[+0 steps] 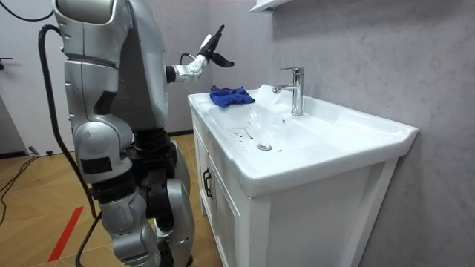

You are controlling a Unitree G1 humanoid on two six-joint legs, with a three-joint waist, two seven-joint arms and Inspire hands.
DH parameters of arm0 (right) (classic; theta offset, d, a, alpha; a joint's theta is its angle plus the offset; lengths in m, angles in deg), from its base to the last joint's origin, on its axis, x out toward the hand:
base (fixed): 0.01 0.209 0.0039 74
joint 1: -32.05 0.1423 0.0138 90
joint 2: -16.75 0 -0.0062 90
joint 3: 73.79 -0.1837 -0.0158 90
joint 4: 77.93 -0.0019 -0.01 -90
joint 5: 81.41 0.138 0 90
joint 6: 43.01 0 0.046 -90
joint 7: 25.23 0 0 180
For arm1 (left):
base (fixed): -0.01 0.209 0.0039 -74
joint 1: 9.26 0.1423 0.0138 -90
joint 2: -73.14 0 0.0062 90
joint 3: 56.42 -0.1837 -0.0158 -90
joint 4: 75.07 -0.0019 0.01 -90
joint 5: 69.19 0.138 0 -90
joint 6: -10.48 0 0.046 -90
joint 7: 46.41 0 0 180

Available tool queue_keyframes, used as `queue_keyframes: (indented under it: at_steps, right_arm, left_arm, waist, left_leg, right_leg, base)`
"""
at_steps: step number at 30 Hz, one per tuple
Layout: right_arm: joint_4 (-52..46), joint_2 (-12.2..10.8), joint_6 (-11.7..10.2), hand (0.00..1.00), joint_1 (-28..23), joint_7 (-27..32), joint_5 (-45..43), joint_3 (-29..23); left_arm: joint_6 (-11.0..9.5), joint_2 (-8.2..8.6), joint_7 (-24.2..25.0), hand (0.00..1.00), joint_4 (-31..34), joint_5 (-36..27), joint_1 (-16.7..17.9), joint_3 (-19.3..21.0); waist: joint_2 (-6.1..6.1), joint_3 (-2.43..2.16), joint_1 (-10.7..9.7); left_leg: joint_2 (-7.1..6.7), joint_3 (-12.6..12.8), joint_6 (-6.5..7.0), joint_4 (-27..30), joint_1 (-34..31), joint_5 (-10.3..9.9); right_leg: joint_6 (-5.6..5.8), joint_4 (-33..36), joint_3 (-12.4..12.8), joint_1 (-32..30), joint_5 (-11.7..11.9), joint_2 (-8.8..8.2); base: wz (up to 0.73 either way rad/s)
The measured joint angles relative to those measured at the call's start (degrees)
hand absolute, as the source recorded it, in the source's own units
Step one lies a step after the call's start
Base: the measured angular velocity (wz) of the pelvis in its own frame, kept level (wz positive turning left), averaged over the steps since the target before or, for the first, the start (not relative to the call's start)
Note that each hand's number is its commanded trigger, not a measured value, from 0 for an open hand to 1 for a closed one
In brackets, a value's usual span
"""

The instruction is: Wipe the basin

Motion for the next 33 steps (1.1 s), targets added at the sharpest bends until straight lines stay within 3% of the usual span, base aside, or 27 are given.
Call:
queue_keyframes:
  at_steps: [6,16,20,24,33]
  right_arm:
    - [-0.2,-0.5,0.7,0.00,0.2,1.7,-0.4,0.0]
    - [-2.1,-1.6,2.5,0.00,0.4,2.4,-0.1,0.0]
    - [-2.1,-1.8,3.2,0.00,0.3,2.2,-0.2,0.2]
    - [-2.1,-1.9,3.6,0.00,0.4,2.0,-0.3,1.2]
    - [-2.5,-1.8,3.6,0.00,0.4,1.5,-0.3,1.2]
  left_arm:
    - [0.1,0.31,1.6,0.00,0.0,-0.2,-0.1,-0.7]
    - [3.0,4.78,8.8,0.00,-2.4,-1.8,0.2,-3.0]
    - [4.5,6.40,11.4,0.00,-4.5,-1.9,0.2,-3.8]
    - [5.6,6.62,13.0,0.00,-4.9,-1.8,0.2,-3.9]
    - [5.6,7.90,13.1,0.00,-4.9,-1.8,1.2,-4.6]
  waist:
    - [-0.10,-0.28,-0.5]
    - [-0.03,-0.47,0.3]
    - [-0.33,-0.80,0.9]
    - [-0.95,-0.84,1.2]
    - [-1.08,-0.81,1.2]
  left_leg:
    - [0.34,1.3,-0.11,-1.0,0.6,-0.1]
    - [0.33,1.6,-0.23,-1.0,1.0,-0.1]
    - [0.36,1.8,-0.22,-0.9,0.9,-0.1]
    - [0.37,1.9,-0.21,-1.0,0.9,-0.1]
    - [0.35,1.8,-0.21,-0.5,0.6,-0.1]
  right_leg:
    - [-0.06,-0.4,0.3,0.4,0.6,0.29]
    - [0.12,-0.2,1.0,0.0,0.7,0.29]
    - [0.15,-0.1,1.7,-0.4,0.7,0.39]
    - [0.28,-0.2,1.9,-0.4,1.0,0.45]
    - [0.33,-0.4,1.9,-0.4,1.1,0.43]
  base:
    - [-0.04]
    - [0.00]
    - [-0.04]
    - [0.00]
    - [0.00]
